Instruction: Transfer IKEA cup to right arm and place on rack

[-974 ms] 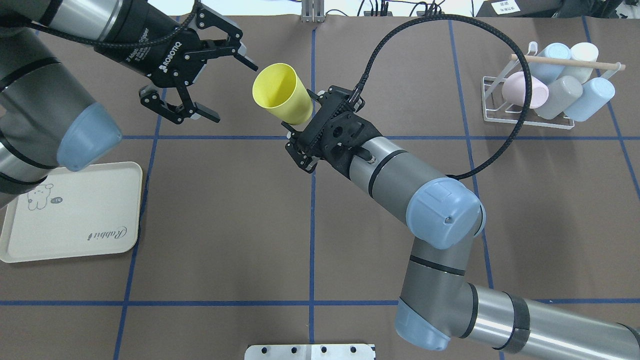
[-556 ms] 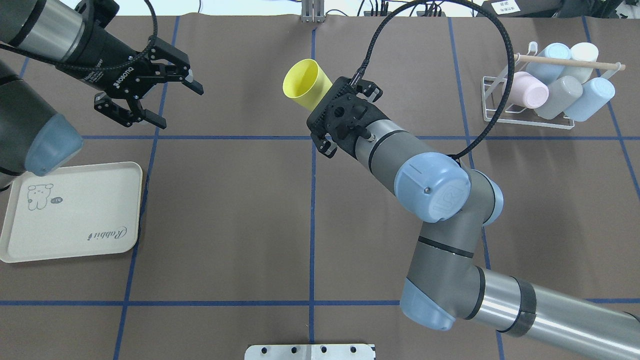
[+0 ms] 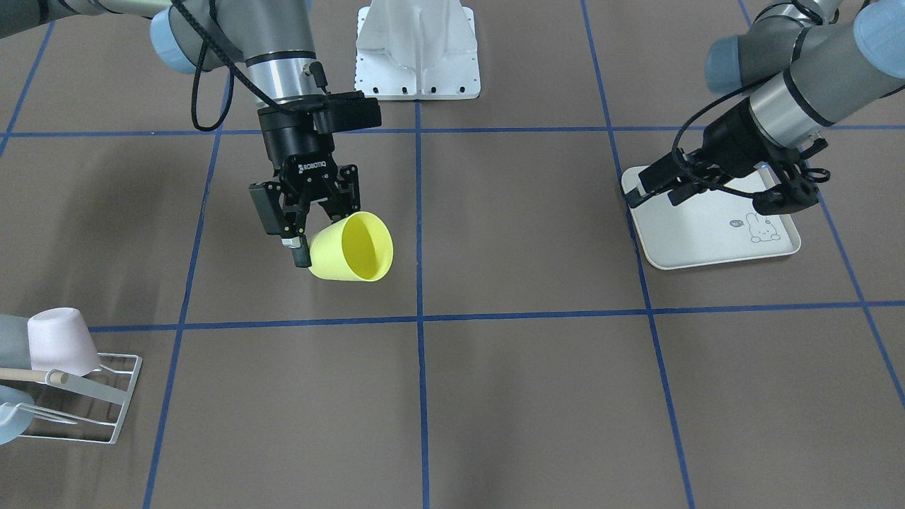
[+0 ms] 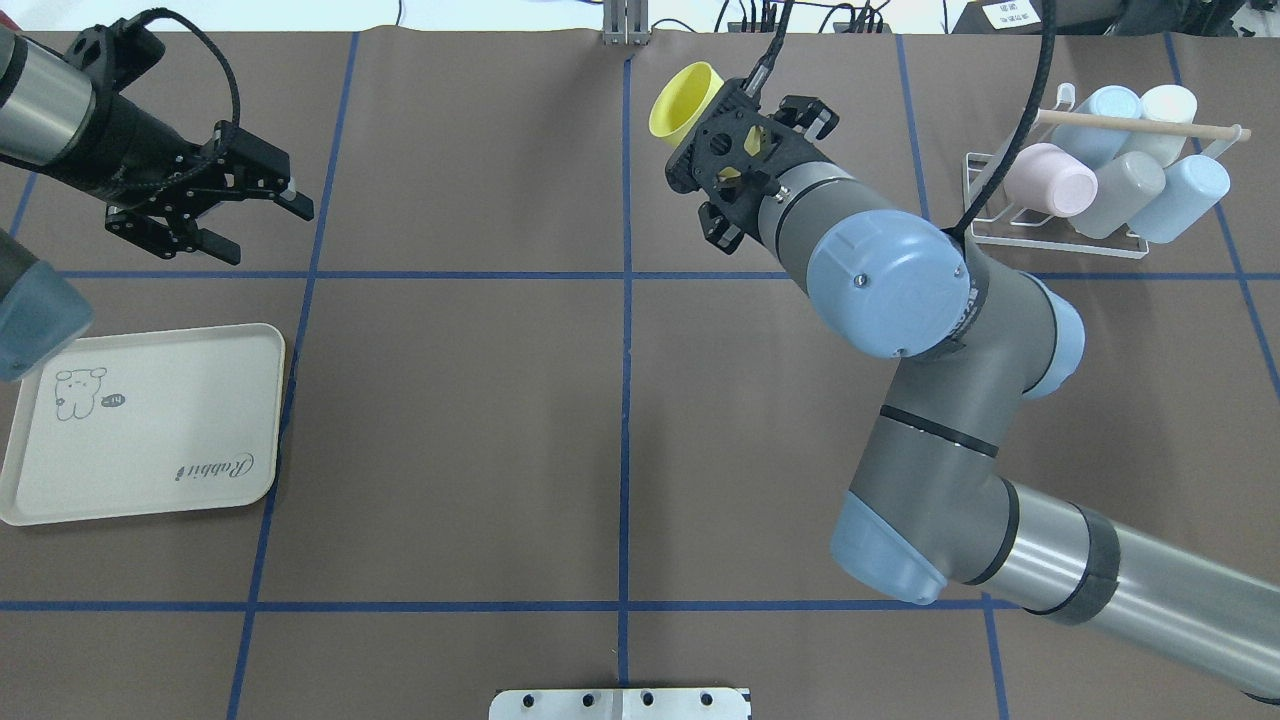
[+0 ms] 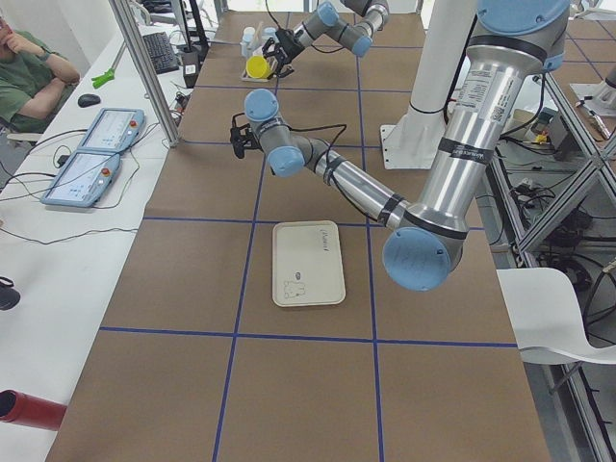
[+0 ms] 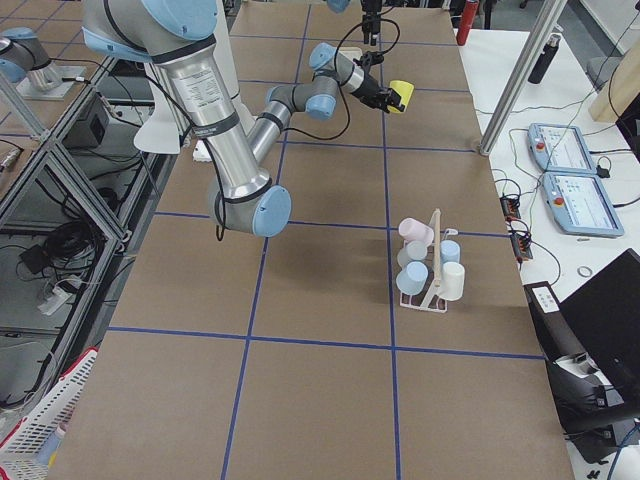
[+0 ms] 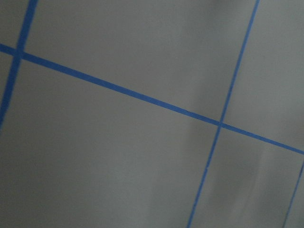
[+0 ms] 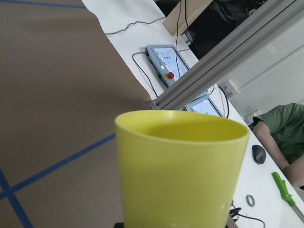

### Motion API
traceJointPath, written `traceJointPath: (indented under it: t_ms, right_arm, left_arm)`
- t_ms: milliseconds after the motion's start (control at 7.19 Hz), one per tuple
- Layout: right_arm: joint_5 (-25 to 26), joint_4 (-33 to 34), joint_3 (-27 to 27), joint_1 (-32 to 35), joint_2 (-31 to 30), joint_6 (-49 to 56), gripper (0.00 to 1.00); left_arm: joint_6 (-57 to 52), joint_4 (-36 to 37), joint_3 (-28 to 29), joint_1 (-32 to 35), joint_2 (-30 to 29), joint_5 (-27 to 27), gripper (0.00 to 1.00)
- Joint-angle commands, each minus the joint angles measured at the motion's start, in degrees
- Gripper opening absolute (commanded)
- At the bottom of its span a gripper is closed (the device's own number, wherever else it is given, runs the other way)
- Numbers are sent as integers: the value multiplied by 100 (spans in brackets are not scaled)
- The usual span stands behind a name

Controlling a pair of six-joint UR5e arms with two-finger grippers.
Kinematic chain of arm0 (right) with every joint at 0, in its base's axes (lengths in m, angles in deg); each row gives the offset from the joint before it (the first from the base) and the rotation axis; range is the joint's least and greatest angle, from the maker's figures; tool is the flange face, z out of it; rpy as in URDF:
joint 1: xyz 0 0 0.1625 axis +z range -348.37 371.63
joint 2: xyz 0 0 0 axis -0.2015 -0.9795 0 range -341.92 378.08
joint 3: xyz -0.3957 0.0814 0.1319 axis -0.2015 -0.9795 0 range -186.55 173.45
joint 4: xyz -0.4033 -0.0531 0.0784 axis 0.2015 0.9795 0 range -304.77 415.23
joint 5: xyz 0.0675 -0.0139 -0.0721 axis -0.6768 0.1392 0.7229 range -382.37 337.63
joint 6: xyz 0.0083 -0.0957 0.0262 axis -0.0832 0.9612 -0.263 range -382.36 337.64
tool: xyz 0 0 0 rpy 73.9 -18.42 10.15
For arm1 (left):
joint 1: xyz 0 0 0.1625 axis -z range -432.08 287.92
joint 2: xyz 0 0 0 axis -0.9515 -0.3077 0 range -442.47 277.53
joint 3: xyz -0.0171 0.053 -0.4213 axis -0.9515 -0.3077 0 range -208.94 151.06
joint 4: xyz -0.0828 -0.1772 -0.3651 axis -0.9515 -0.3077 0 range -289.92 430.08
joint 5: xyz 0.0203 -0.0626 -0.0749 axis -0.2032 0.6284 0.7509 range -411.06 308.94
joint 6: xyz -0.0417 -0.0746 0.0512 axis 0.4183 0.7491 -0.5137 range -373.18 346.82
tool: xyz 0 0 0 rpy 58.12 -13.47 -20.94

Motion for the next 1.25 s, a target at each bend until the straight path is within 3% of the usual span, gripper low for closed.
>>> traceJointPath:
  t_ms: [0, 278, 834, 1113]
  right_arm:
    - [-28, 1134, 363, 350, 25, 934, 44]
    - [-20, 1699, 373, 709, -10, 2250, 44]
    - [50, 2148, 277, 1571, -89, 5176, 45]
    - [496, 2290, 102, 1713, -89, 6696, 45]
  left_arm:
    - [-1920, 1102, -88, 49, 98, -955, 100]
    - [-2781, 1291, -89, 93, 361, -1134, 100]
    - [-2774, 1282, -124, 76, 397, -1135, 100]
    - [-2765, 1274, -141, 76, 397, -1082, 100]
